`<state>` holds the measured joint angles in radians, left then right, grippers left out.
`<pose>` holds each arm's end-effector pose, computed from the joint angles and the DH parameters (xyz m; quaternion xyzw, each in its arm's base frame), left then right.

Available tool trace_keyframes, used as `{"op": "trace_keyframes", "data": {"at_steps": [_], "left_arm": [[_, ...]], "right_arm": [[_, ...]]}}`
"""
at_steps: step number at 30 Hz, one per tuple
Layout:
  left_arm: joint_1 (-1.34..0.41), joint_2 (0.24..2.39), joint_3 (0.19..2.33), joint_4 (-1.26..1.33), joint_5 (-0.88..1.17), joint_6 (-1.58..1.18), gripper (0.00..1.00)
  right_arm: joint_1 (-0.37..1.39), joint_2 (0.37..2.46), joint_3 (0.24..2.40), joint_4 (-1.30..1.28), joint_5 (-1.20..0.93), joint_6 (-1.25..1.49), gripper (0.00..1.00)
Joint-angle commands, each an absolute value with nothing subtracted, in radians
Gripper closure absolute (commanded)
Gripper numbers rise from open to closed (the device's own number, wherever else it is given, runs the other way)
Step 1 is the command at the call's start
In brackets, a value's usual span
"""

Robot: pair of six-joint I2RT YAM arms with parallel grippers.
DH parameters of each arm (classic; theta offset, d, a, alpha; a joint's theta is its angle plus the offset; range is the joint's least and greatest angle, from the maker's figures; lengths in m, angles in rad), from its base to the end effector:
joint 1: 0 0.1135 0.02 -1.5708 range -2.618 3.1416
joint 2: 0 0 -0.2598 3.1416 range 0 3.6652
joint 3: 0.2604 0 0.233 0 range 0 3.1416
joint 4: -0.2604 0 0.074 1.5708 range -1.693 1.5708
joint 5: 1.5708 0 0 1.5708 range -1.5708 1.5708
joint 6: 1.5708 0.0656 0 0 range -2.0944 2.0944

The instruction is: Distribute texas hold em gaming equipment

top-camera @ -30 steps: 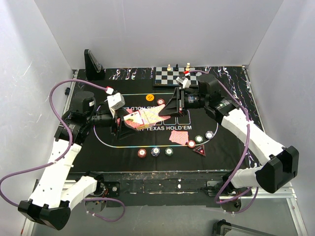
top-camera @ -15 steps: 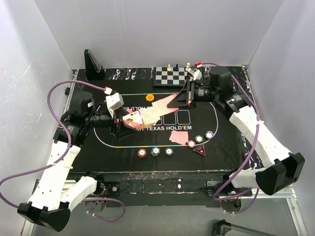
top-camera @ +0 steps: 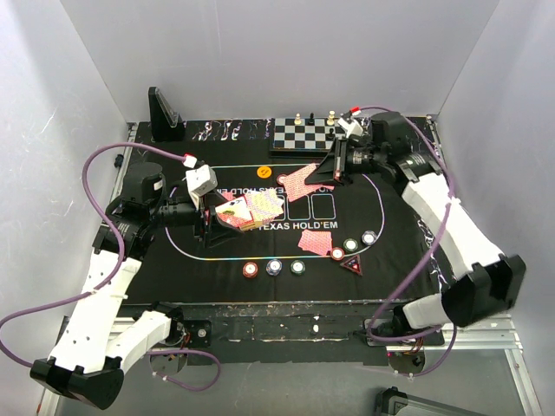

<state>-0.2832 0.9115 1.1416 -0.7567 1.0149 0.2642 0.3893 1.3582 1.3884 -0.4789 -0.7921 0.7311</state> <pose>0.1383 -0.0983 0.3740 0.4381 0.6638 -0.4253 0.4318 0.2567 0.1558 0.3821 -0.0694 0.8047 0.5375 0.2423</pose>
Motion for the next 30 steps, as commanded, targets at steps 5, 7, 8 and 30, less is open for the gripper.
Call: {"op": "trace_keyframes", "data": {"at_steps": [5,7,8,30], "left_arm": [[-0.279,0.882,1.195,-0.739,1.052,0.221,1.00],[-0.278,0.882,1.213,-0.745,1.060,0.204,1.00],[-0.279,0.879,1.227,-0.747,1.063,0.195,1.00],[-0.258,0.874,1.301,-0.890,1.063,0.258,1.00]], "right_arm": [[0.394,1.679,1.670,-0.784,-0.344,0.428,0.99],[0.416,1.759,1.753,-0.836,-0.229,0.379,0.99],[0.431,1.791,1.806,-0.865,-0.162,0.356,0.99],[0.899,2.190,1.721,-0.384,0.979,-0.186,0.99]]}}
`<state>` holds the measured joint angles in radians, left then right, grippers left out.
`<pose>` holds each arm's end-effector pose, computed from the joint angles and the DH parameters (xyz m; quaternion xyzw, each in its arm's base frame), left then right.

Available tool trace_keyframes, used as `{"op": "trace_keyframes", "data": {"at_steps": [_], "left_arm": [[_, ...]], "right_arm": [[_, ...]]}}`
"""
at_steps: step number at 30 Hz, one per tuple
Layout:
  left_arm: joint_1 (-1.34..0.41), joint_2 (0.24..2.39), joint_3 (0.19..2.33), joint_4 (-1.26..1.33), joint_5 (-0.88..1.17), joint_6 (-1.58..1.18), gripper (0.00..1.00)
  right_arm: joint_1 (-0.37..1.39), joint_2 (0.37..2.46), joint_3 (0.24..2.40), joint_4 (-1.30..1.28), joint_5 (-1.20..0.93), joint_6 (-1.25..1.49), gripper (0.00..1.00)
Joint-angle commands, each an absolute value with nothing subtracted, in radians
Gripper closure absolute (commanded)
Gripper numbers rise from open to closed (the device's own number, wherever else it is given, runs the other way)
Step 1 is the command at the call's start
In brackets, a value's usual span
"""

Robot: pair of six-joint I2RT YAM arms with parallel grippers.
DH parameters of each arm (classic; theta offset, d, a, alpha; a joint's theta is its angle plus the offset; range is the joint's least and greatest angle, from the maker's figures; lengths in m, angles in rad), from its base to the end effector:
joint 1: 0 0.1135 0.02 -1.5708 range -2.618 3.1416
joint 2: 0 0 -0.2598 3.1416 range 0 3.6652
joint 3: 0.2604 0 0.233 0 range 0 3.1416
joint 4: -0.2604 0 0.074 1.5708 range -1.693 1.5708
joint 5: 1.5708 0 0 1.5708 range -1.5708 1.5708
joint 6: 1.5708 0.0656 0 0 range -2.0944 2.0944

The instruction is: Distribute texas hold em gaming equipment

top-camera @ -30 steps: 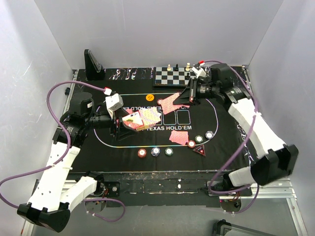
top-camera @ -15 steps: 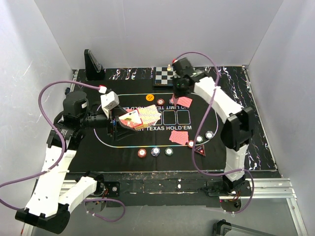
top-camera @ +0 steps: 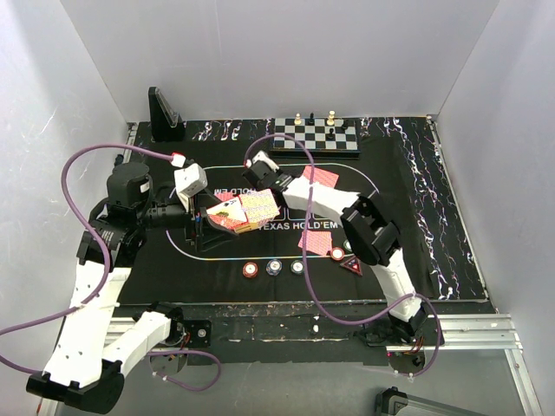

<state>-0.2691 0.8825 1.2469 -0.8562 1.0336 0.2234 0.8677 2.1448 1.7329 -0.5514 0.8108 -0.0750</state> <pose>0.1188 -0.0912 0.3996 0.4280 0.6615 -0.4340 0.4368 0.3333 0.3197 0.1986 -0.2931 0.8348 -0.2411 0.3988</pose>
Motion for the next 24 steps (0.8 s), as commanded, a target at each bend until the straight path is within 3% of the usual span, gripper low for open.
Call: {"op": "trace_keyframes", "data": {"at_steps": [1,15,24], "left_arm": [[-0.256,0.874,1.302,-0.893,1.065,0.256,1.00],[-0.249,0.877,1.302,-0.897,1.054,0.267,1.00],[-0.250,0.870,1.293,-0.891,1.048,0.272,1.00]], "right_arm": [[0.907,2.203,1.726,-0.383,0.980,-0.180,0.99],[0.959,2.296,1.746,-0.409,0.835,-0.080,0.99],[0.965,2.277,1.701,-0.451,0.635,-0.008,0.80]]}}
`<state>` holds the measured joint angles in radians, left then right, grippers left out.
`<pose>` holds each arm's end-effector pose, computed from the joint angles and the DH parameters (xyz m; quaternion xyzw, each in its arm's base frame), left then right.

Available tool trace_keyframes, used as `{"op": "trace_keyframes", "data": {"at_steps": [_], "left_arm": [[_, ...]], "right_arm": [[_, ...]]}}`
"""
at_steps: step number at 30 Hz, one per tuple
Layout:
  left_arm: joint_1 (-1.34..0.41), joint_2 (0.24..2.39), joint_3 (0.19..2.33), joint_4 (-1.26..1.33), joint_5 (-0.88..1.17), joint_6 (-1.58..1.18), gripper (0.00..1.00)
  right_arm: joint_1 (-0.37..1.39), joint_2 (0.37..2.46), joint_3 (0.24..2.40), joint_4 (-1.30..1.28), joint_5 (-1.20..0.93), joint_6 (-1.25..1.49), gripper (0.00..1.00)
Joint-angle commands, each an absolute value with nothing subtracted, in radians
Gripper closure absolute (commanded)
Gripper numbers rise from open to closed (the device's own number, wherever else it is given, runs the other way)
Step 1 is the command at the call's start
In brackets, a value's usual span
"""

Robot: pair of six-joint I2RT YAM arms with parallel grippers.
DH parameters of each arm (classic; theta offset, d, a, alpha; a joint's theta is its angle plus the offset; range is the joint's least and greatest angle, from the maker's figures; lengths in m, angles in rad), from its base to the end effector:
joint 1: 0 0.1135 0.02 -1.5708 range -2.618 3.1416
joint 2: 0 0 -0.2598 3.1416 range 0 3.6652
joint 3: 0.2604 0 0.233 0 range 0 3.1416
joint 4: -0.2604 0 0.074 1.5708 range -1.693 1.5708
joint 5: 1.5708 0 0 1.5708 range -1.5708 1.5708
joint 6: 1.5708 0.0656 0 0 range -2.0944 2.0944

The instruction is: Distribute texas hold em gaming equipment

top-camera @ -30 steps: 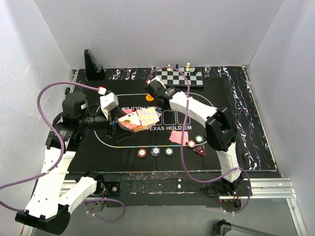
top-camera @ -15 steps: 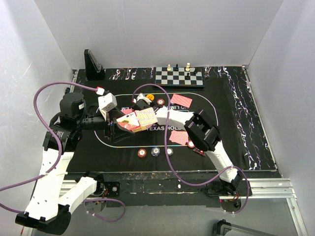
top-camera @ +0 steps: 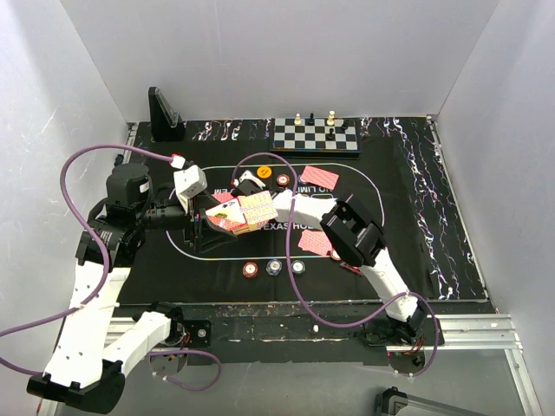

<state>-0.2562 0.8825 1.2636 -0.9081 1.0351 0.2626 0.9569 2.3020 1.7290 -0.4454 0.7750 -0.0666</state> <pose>0.1159 -0.0887 0.3995 0.4316 0.6649 -0.4275 0.4346 0.3132 0.3648 0.1323 -0.3464 0.8271 -0.2194 0.3844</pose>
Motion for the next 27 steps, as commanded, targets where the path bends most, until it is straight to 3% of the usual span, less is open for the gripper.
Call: {"op": "trace_keyframes", "data": {"at_steps": [1,10,27], "left_arm": [[-0.249,0.870,1.293,-0.893,1.046,0.272,1.00],[-0.249,0.864,1.292,-0.902,1.040,0.298,1.00],[-0.247,0.853,1.289,-0.908,1.040,0.314,1.00]], "right_arm": [[0.966,2.267,1.688,-0.445,0.617,-0.008,0.78],[0.968,2.218,1.629,-0.443,0.485,0.020,0.52],[0.913,2.017,1.525,-0.413,0.301,0.135,0.48]]}}
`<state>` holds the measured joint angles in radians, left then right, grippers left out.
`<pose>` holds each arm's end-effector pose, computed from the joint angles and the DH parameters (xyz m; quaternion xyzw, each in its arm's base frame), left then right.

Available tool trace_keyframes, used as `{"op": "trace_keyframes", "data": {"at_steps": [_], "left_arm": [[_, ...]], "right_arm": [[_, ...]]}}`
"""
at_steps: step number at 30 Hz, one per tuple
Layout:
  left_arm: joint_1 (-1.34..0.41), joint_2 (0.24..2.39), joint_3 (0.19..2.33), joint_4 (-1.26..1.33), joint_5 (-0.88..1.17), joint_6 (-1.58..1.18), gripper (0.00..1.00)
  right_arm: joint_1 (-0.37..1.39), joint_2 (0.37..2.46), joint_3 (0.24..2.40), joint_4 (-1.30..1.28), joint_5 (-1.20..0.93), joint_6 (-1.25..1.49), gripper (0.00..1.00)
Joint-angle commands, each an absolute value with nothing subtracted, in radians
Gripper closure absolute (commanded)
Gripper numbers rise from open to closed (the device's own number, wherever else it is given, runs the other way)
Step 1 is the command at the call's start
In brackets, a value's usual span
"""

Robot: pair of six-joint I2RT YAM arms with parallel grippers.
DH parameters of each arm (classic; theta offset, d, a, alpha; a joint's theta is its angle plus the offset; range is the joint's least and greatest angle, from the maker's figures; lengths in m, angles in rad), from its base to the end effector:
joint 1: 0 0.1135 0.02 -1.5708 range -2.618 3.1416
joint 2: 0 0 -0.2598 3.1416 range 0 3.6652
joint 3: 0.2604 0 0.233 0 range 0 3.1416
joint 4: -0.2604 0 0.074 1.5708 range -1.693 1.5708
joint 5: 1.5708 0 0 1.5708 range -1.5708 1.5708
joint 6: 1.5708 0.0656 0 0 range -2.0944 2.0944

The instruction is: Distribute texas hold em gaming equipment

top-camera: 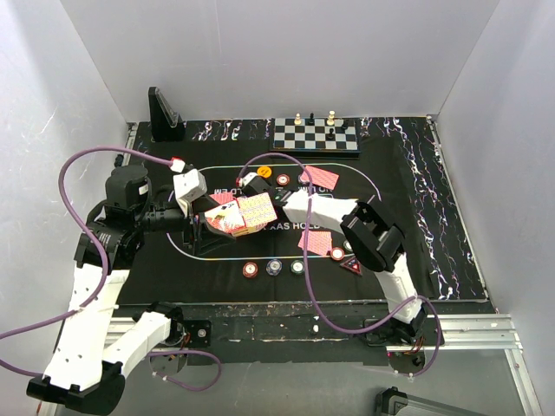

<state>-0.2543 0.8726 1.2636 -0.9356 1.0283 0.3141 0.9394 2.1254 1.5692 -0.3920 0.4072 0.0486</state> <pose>0.1122 -0.0872 0.3979 0.4444 0.6605 -0.4155 0.4400 0.2913 0.3543 0.1574 -0.3457 0.8680 -0.0272 0.3554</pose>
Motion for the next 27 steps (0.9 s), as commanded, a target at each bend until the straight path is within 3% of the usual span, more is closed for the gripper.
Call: {"op": "trace_keyframes", "data": {"at_steps": [1,7,11,18,27], "left_arm": [[-0.247,0.850,1.286,-0.907,1.039,0.310,1.00],[-0.247,0.850,1.278,-0.888,1.045,0.298,1.00],[-0.248,0.841,1.250,-0.862,1.046,0.287,1.00],[-0.248,0.825,1.190,-0.810,1.048,0.273,1.00],[-0.247,0.838,1.147,-0.739,1.052,0.265,1.00]], "right_arm": [[0.905,1.990,1.502,-0.402,0.285,0.156,0.48],[0.877,1.850,1.401,-0.405,0.204,0.261,0.47],[0.825,1.691,1.401,-0.512,0.103,0.346,0.38],[0.640,1.467,1.506,-0.676,-0.292,0.446,0.18],[0.594,1.336,1.522,-0.595,-0.604,0.604,0.13]]}}
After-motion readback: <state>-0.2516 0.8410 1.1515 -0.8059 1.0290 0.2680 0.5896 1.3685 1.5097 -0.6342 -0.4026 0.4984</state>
